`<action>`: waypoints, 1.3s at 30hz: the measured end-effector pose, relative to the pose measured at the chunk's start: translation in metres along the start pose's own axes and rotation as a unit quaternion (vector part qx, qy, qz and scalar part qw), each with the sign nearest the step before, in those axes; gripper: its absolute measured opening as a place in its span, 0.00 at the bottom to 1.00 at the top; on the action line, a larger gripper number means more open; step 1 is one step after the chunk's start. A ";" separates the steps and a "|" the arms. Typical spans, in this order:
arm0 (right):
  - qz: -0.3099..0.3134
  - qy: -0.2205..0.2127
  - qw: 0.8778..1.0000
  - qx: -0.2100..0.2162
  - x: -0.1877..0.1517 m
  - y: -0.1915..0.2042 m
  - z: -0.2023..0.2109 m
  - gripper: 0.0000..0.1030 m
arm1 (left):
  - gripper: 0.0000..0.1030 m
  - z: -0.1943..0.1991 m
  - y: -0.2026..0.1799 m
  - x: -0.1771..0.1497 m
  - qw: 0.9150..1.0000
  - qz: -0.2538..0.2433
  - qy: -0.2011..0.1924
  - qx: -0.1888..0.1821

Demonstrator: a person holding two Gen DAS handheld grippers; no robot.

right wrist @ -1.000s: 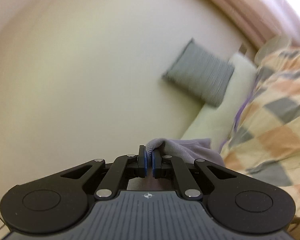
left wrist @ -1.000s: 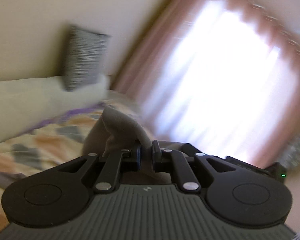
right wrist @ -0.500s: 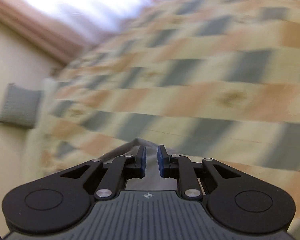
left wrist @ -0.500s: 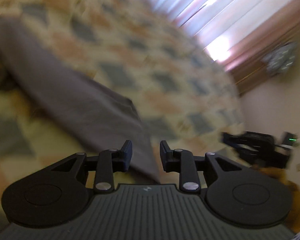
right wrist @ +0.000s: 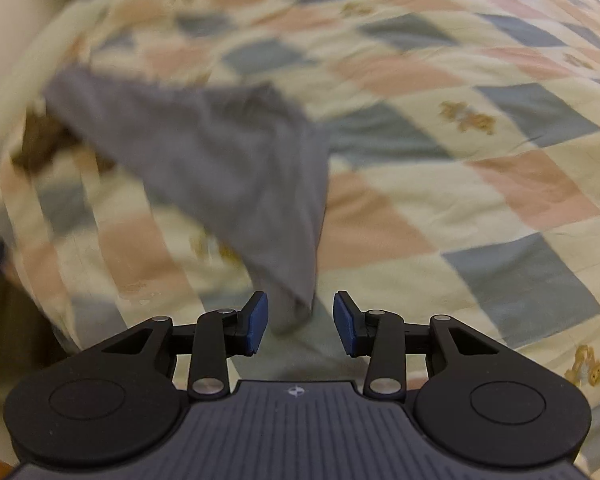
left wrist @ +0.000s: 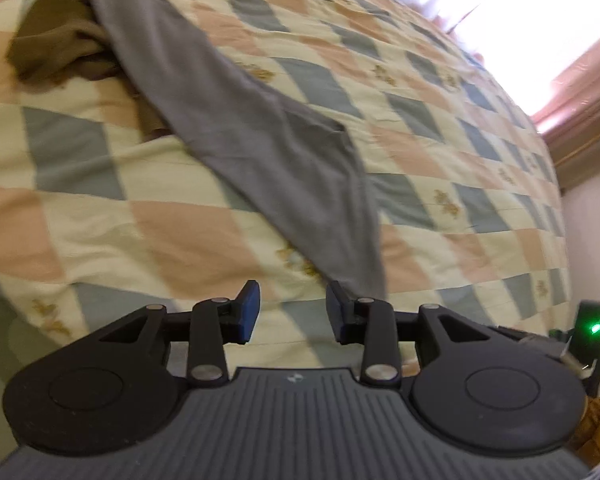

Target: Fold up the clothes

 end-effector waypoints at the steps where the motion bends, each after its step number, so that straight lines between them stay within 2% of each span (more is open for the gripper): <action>1: 0.001 0.006 1.000 0.003 -0.007 0.002 -0.012 0.39 | 0.32 -0.002 0.006 -0.002 1.000 0.004 0.003 0.004; 4: -0.073 0.021 0.996 0.038 -0.025 -0.003 -0.045 0.39 | 0.32 -0.019 0.025 -0.004 1.000 0.008 0.020 0.009; 6: -0.153 0.019 0.985 0.071 -0.035 -0.010 -0.062 0.39 | 0.32 -0.033 0.036 -0.002 0.999 0.006 0.030 0.012; 8: -0.223 0.003 0.971 0.088 -0.044 -0.015 -0.079 0.39 | 0.32 -0.049 0.048 0.003 0.999 0.005 0.043 0.014; 11: -0.309 -0.032 0.949 0.059 -0.057 -0.023 -0.102 0.42 | 0.32 -0.071 0.060 0.019 0.999 -0.002 0.052 0.012; 14: -0.390 -0.066 0.917 0.050 -0.072 -0.027 -0.122 0.45 | 0.34 -0.088 0.072 0.042 0.999 -0.003 0.034 0.004; 16: -0.429 -0.098 0.896 0.055 -0.078 -0.026 -0.132 0.52 | 0.38 -0.097 0.087 0.063 1.000 0.020 0.021 -0.005; 18: -0.453 -0.124 0.881 0.060 -0.079 -0.025 -0.137 0.53 | 0.38 -0.104 0.102 0.091 0.999 0.045 0.004 -0.018; 19: -0.461 -0.137 0.875 0.064 -0.078 -0.025 -0.137 0.47 | 0.40 -0.107 0.110 0.107 0.998 0.055 -0.012 -0.022; 20: -0.461 -0.148 0.872 0.066 -0.076 -0.024 -0.137 0.39 | 0.42 -0.109 0.118 0.124 0.997 0.064 -0.029 -0.022; 21: -0.453 -0.151 0.876 0.063 -0.073 -0.023 -0.137 0.28 | 0.46 -0.111 0.126 0.141 0.996 0.072 -0.049 -0.021; 22: -0.442 -0.150 0.883 0.058 -0.070 -0.022 -0.138 0.24 | 0.50 -0.113 0.133 0.157 0.994 0.080 -0.070 -0.021; 25: -0.428 -0.156 0.888 0.053 -0.069 -0.022 -0.137 0.23 | 0.52 -0.126 0.157 0.204 0.987 0.113 -0.115 -0.010; 29: -0.426 -0.166 0.888 0.055 -0.072 -0.019 -0.139 0.24 | 0.52 -0.150 0.170 0.226 0.984 0.120 -0.129 0.013; 32: -0.435 -0.167 0.883 0.056 -0.073 -0.019 -0.140 0.25 | 0.47 -0.168 0.179 0.241 0.982 0.124 -0.138 0.031; 33: -0.435 -0.166 0.883 0.055 -0.072 -0.019 -0.140 0.25 | 0.43 -0.172 0.178 0.244 0.982 0.122 -0.143 0.035; 35: -0.431 -0.166 0.886 0.050 -0.070 -0.019 -0.138 0.21 | 0.20 -0.176 0.177 0.248 0.981 0.124 -0.143 0.030; 36: -0.423 -0.167 0.889 0.046 -0.067 -0.018 -0.135 0.16 | 0.00 -0.175 0.175 0.250 0.982 0.119 -0.146 0.026; 39: -0.379 -0.174 0.908 0.028 -0.055 -0.018 -0.117 0.11 | 0.00 -0.162 0.165 0.255 0.981 0.083 -0.172 0.024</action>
Point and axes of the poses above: each gripper's, at about its wrist camera, not at the fingertips, and z roughly against the way its jaws point, y to its left, x to its top, the point moved 3 cm from there along -z, roughly the way its jaws point, and after that the axes turned 6 degrees about z, right-handed, at the moved point
